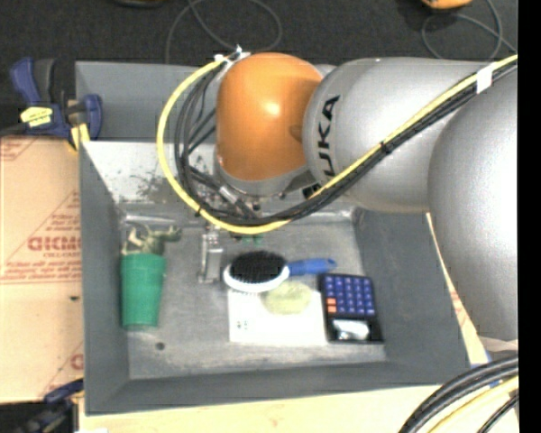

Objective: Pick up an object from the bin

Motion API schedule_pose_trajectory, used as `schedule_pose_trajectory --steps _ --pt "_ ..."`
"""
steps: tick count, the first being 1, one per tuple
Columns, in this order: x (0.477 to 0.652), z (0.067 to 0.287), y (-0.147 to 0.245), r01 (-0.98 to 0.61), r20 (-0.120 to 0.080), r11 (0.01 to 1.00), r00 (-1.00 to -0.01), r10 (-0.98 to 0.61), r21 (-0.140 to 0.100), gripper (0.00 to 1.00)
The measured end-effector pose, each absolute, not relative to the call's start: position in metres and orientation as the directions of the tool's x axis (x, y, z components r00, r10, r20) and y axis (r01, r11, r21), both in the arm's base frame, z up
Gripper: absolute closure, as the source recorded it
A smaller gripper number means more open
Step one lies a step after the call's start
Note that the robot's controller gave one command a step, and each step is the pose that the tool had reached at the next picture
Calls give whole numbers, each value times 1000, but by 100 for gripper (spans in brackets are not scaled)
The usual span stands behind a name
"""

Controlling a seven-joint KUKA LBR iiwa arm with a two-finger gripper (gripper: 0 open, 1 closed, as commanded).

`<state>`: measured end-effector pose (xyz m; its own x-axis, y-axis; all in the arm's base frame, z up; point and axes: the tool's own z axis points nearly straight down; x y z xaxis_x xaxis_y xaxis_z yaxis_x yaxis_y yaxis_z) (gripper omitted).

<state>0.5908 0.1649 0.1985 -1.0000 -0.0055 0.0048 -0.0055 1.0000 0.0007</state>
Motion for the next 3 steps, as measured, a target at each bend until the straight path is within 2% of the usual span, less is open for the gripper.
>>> schedule_pose_trajectory --steps 1,2,3 --pt "593 203 164 -2 -3 1000 -1000 -2 2 0" --pt "638 171 207 -151 -15 989 -988 -151 0 0" --pt "642 157 135 -204 -4 979 -979 -204 1 0"
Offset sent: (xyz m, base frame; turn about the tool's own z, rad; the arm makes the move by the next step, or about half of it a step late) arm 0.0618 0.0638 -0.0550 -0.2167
